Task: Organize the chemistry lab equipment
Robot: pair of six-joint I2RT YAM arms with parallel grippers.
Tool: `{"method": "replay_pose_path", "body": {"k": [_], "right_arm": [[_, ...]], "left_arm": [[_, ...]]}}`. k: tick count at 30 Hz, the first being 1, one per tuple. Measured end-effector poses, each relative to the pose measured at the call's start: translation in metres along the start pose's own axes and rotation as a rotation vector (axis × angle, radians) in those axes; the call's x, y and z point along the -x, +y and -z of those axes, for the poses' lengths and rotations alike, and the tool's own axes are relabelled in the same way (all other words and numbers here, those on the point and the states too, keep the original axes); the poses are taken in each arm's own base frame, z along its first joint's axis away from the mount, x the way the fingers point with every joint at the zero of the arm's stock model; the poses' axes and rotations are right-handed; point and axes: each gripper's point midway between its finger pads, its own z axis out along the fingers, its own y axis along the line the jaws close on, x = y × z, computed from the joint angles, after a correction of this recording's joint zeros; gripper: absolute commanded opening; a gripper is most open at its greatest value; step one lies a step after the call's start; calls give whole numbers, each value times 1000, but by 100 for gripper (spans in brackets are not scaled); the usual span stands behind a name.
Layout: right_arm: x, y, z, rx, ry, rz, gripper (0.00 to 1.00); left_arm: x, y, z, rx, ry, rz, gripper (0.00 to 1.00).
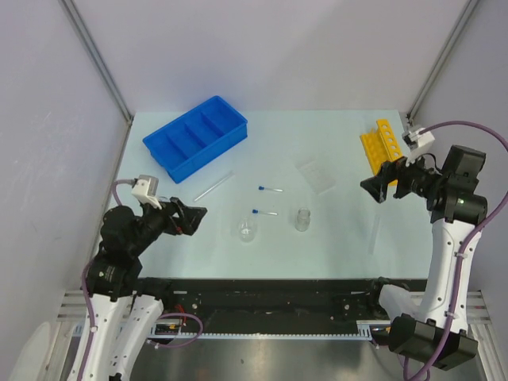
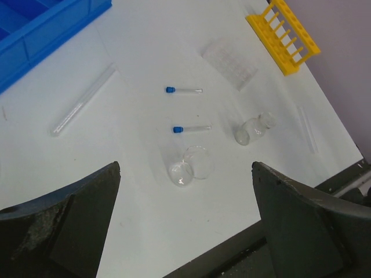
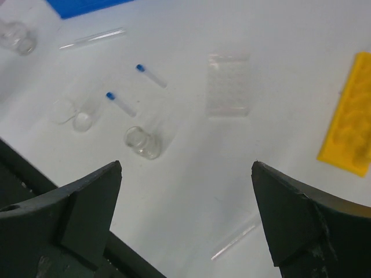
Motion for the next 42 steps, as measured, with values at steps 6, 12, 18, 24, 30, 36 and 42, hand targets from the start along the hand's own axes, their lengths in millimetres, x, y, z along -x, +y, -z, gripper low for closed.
{"method": "replay_pose_path", "body": {"k": [6,12,18,24,30,36,42], "right_arm": [[-22,40,-9,242,38,134,100],[-61,66,-41,405,141,149,100],[-80,71,-54,437,165,157,100],[-95,69,-54,412,157,169,100],[-107,68,-50,389,143,162,100],[-112,67,-52,393,132,154,100],[-116,66,-54,398,110,156,100]], "left_arm": [[-23,-3,-16,-59,100,53,100],[-47,-12,-24,-116,187,77,100],[-61,-31,-28,-180,247,49,100],[-84,-41,-39,-188,343,13,100],[-113,-44,-55,-150,464,-31,100],[-113,-38,-78,-56,511,-98,100],[-87,-11,-125,105,520,-166,95]]}}
